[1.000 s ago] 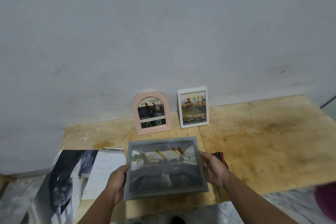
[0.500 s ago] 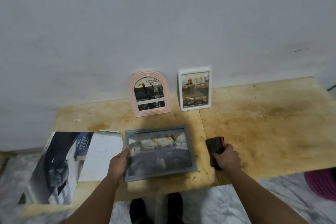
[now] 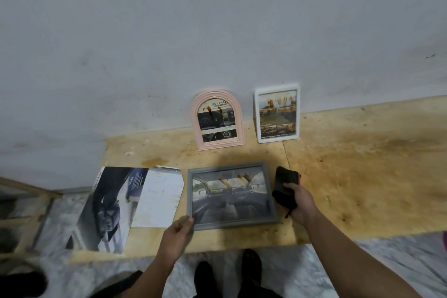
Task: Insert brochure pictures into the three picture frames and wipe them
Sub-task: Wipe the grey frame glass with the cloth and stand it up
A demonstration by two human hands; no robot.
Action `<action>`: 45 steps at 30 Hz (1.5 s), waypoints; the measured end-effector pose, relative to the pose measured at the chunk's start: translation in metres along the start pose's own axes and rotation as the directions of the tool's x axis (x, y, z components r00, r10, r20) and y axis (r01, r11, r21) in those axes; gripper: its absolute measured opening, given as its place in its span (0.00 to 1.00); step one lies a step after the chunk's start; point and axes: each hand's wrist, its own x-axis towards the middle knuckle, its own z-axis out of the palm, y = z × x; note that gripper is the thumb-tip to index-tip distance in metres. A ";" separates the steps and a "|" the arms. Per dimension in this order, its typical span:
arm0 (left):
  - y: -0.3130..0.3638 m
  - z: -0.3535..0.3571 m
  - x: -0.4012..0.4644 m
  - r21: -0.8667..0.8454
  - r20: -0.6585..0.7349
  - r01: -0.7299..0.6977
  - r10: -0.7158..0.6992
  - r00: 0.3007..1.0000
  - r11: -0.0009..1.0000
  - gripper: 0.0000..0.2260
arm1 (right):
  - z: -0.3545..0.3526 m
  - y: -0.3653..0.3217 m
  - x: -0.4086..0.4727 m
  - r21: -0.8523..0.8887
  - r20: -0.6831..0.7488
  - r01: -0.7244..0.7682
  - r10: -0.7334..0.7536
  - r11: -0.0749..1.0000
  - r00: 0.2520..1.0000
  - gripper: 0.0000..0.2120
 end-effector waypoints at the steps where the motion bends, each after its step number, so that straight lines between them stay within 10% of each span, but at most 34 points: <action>1: -0.006 -0.002 -0.003 0.011 0.010 0.005 -0.006 1.000 1.000 0.06 | 0.006 0.003 -0.004 0.004 0.041 -0.030 0.030 1.000 0.999 0.12; 13: -0.069 -0.031 -0.004 0.156 0.089 -0.096 0.083 0.993 0.983 0.12 | 0.047 0.085 -0.059 -0.042 0.260 -0.158 0.163 0.987 0.952 0.21; 24: -0.127 -0.040 -0.019 0.345 0.156 -0.291 0.252 0.955 0.892 0.15 | 0.033 0.149 -0.096 -0.570 0.013 0.127 -0.146 0.812 0.989 0.30; 30: -0.134 -0.045 -0.019 0.349 0.181 -0.422 0.381 0.906 0.837 0.16 | 0.040 0.169 -0.152 -0.293 0.113 -0.045 0.082 0.955 0.990 0.16; 38: -0.094 -0.044 0.046 0.594 0.222 -0.611 0.623 0.750 0.523 0.34 | 0.063 0.164 -0.151 -0.380 0.113 -0.050 0.100 0.924 0.989 0.17; 45: -0.062 -0.023 0.113 0.738 0.286 -0.625 0.722 0.630 0.253 0.52 | 0.133 0.123 -0.082 -0.663 0.244 0.270 -0.139 0.698 0.960 0.14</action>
